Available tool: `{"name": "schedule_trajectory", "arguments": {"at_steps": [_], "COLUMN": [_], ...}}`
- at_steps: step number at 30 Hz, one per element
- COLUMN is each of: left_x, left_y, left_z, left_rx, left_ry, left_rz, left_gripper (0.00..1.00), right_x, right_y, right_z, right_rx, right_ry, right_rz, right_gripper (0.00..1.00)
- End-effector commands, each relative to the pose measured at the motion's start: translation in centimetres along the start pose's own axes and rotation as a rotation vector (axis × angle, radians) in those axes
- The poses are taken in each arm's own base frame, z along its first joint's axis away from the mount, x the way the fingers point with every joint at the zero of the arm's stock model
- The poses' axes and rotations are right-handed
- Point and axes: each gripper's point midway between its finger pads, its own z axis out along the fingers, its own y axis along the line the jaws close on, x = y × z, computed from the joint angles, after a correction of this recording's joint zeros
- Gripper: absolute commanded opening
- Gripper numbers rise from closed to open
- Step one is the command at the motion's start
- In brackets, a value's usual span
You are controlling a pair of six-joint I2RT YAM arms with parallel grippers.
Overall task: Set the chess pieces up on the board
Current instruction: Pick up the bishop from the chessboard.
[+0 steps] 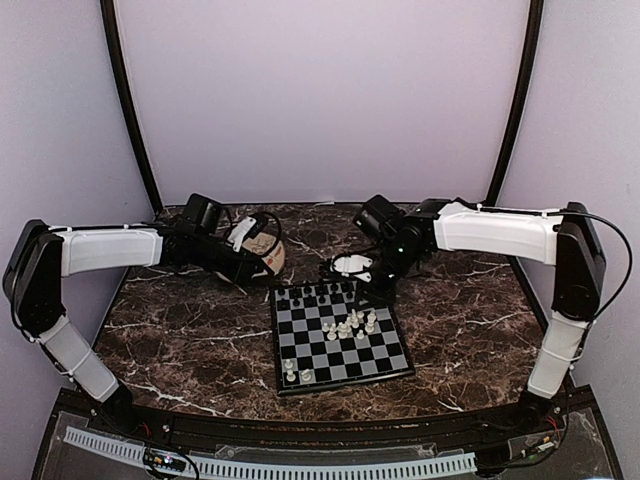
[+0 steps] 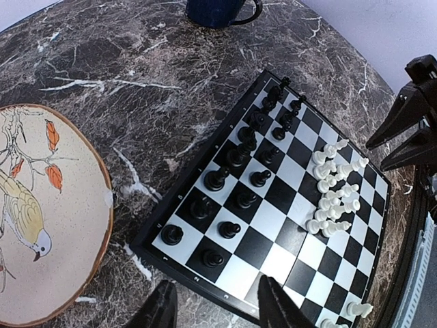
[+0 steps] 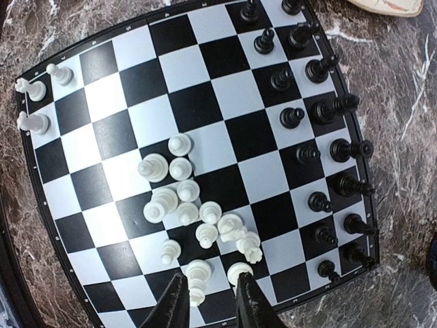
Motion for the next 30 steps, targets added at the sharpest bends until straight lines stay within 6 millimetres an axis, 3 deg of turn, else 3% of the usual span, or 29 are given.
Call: {"name": "schedule_trajectory", "arguments": {"at_steps": [1, 7, 14, 19, 25, 30], "left_x": [-1.7, -2.0, -2.4, -2.5, -2.5, -2.5], "left_y": [-0.8, 0.1, 0.6, 0.7, 0.7, 0.7], "left_z": [-0.6, -1.1, -1.7, -1.9, -1.9, -1.9], "left_rx": [0.044, -0.019, -0.049, -0.054, -0.054, -0.054], "left_ry": [-0.032, -0.041, -0.054, -0.057, -0.059, -0.057], "left_rz": [-0.011, -0.009, -0.014, -0.014, -0.017, -0.017], "left_gripper": [0.43, 0.44, 0.44, 0.44, 0.45, 0.45], "right_x": [-3.0, -4.5, -4.4, -4.3, -4.1, -3.6], "right_y": [0.6, 2.8, 4.1, 4.4, 4.7, 5.1], "right_z": [0.3, 2.6, 5.0, 5.5, 5.6, 6.1], "right_rx": [-0.024, -0.073, -0.109, -0.115, -0.119, -0.134], "right_ry": [-0.057, -0.029, 0.017, 0.028, 0.039, 0.064], "right_rz": [-0.093, -0.18, -0.198, -0.199, -0.205, -0.205], "right_gripper": [0.26, 0.26, 0.27, 0.26, 0.17, 0.18]}}
